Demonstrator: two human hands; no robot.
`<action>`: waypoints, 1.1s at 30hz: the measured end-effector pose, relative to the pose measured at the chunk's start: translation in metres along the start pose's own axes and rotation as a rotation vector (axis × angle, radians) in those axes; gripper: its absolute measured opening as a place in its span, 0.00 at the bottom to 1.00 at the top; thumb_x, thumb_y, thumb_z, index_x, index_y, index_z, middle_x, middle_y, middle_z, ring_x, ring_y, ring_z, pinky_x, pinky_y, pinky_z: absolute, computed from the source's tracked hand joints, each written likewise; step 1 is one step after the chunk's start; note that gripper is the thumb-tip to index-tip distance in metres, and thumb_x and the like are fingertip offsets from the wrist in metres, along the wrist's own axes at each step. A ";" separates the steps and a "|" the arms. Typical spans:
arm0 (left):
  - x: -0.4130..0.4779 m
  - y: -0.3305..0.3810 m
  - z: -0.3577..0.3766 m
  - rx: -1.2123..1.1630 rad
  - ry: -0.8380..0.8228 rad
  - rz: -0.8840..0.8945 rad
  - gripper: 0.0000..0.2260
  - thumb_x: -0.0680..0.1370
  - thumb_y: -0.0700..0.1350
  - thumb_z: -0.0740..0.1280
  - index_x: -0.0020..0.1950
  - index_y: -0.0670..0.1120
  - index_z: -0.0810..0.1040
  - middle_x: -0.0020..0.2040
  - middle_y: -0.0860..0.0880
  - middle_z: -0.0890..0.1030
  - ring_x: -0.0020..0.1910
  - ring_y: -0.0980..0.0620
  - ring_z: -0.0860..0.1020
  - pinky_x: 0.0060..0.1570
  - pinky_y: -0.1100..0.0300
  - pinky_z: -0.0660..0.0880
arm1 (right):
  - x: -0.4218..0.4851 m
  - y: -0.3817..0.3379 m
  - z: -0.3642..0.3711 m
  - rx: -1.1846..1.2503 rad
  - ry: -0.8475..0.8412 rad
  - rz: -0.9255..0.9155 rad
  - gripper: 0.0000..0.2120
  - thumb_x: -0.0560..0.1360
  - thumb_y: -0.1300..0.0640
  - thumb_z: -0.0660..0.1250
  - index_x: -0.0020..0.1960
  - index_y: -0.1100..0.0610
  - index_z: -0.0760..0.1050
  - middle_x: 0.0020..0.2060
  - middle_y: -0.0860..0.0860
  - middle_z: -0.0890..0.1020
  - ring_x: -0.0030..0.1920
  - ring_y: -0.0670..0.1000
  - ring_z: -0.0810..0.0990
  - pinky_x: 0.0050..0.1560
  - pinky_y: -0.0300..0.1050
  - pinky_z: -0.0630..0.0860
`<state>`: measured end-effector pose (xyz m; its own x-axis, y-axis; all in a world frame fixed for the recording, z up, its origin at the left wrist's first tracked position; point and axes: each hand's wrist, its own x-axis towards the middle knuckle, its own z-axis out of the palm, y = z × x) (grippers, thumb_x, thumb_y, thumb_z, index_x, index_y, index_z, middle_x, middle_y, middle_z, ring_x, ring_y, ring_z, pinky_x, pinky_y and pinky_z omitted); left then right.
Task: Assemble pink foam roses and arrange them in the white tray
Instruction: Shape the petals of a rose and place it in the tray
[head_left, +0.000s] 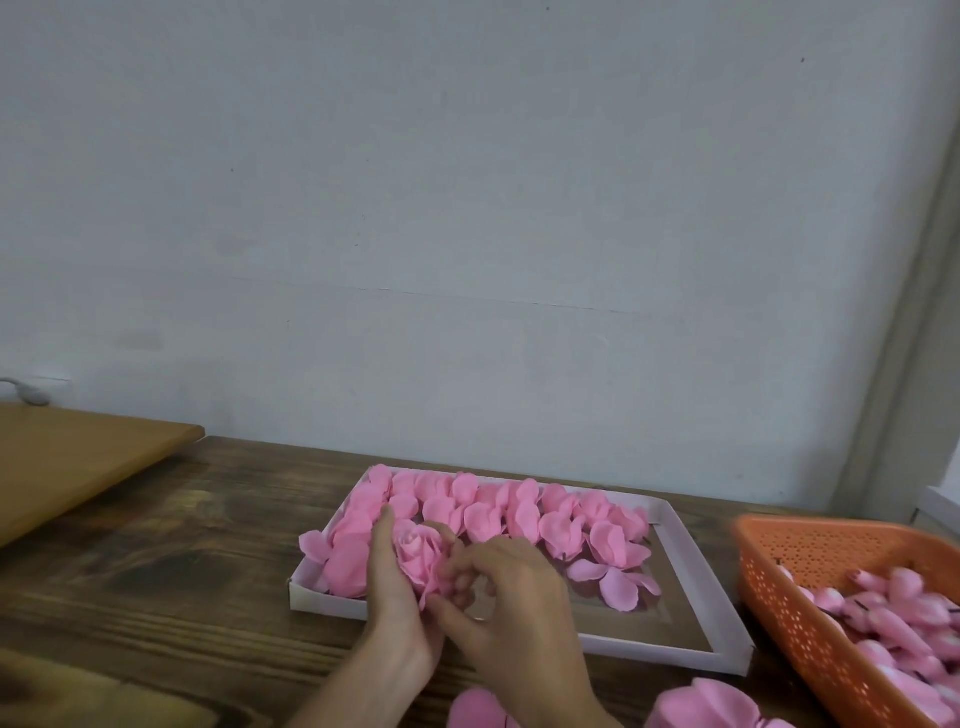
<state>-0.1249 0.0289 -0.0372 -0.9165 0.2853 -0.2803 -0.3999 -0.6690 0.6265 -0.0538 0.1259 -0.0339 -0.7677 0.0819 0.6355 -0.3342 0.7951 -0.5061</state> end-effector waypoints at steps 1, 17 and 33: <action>0.001 0.000 -0.001 0.017 0.002 0.004 0.27 0.77 0.69 0.63 0.32 0.47 0.80 0.30 0.46 0.74 0.25 0.49 0.72 0.25 0.60 0.70 | 0.001 0.001 -0.003 -0.025 0.008 -0.036 0.08 0.66 0.45 0.75 0.43 0.45 0.81 0.39 0.40 0.79 0.45 0.41 0.76 0.47 0.33 0.72; 0.000 -0.007 -0.003 0.212 -0.109 -0.018 0.28 0.63 0.61 0.76 0.49 0.38 0.86 0.40 0.40 0.85 0.34 0.44 0.85 0.24 0.57 0.77 | 0.007 0.013 -0.020 -0.168 -0.031 -0.228 0.22 0.69 0.49 0.75 0.63 0.45 0.82 0.54 0.40 0.81 0.54 0.45 0.79 0.50 0.44 0.80; -0.003 -0.010 0.005 0.393 -0.028 0.120 0.31 0.74 0.73 0.66 0.47 0.45 0.89 0.44 0.43 0.88 0.47 0.42 0.86 0.52 0.44 0.83 | 0.008 0.021 -0.018 -0.162 0.009 -0.297 0.21 0.67 0.52 0.78 0.59 0.44 0.83 0.54 0.39 0.80 0.49 0.44 0.79 0.46 0.43 0.80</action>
<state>-0.1183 0.0378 -0.0391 -0.9546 0.2432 -0.1722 -0.2583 -0.3868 0.8852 -0.0572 0.1541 -0.0284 -0.6450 -0.1630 0.7466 -0.4509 0.8700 -0.1995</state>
